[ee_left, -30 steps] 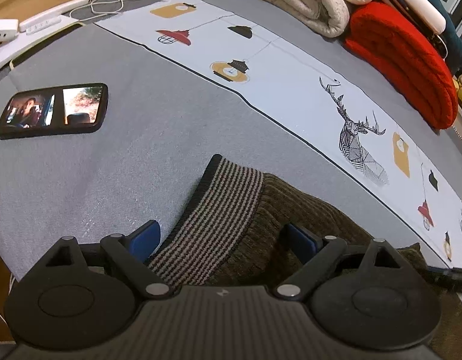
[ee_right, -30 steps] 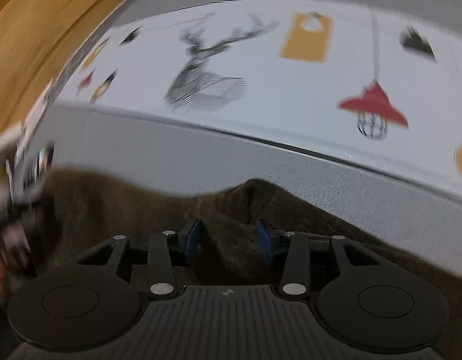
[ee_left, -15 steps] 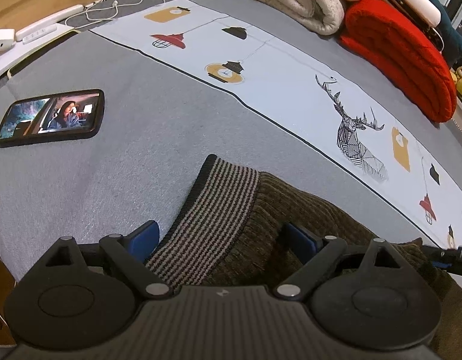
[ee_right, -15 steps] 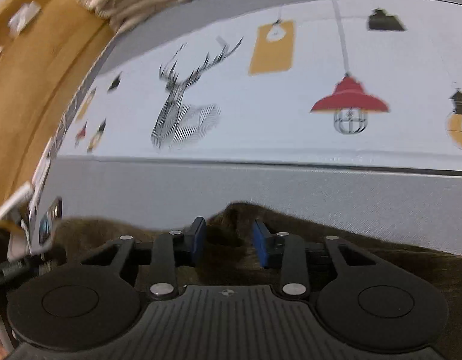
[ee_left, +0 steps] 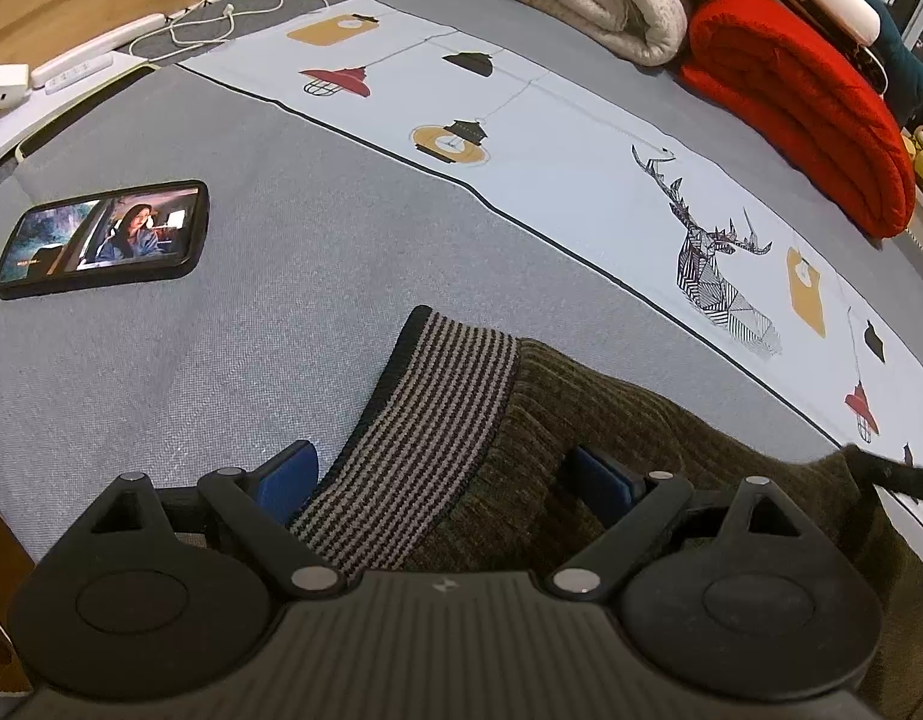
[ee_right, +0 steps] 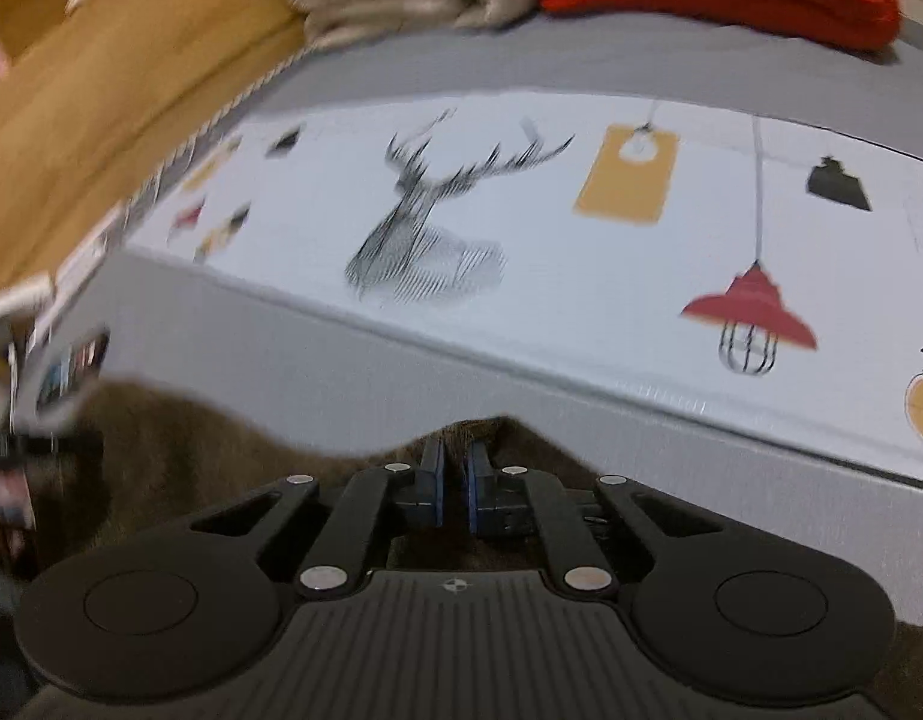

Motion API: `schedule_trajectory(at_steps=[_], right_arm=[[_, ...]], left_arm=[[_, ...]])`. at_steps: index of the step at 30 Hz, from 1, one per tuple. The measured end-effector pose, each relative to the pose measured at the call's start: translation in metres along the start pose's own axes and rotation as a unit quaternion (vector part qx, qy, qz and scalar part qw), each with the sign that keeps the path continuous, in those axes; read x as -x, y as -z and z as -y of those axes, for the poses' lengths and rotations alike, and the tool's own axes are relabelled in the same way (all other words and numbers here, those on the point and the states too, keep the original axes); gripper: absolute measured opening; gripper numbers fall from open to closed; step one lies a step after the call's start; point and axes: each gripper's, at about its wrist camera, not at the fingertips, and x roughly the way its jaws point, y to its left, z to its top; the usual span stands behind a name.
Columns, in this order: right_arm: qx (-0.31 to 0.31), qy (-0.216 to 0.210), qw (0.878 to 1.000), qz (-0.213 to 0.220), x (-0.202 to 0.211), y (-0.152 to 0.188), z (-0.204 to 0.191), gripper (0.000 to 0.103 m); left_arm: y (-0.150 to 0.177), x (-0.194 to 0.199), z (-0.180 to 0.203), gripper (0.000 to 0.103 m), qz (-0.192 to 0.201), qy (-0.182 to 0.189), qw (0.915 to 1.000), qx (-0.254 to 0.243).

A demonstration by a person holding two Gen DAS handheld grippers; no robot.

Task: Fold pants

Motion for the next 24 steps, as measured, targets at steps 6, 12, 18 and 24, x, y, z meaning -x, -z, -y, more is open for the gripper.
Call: schedule_trajectory(at_steps=[6, 12, 18, 24], right_arm=[[0.004, 0.023, 1.0, 0.01, -0.033, 0.002, 0.006, 0.01], [-0.004, 0.085, 0.994, 0.07, 0.006, -0.002, 0.009, 0.05], [0.032, 0.059, 0.996, 0.061, 0.048, 0.019, 0.0, 0.013], [0.051, 0.095, 0.994, 0.03, 0.005, 0.039, -0.005, 0.013]], left_arm=[[0.002, 0.0, 0.004, 0.094, 0.004, -0.004, 0.9999, -0.015], [0.001, 0.0, 0.002, 0.094, 0.001, -0.002, 0.9999, -0.011], [0.002, 0.0, 0.004, 0.094, 0.004, -0.003, 0.9999, -0.009], [0.003, 0.001, 0.007, 0.094, 0.008, -0.009, 0.9998, -0.014]])
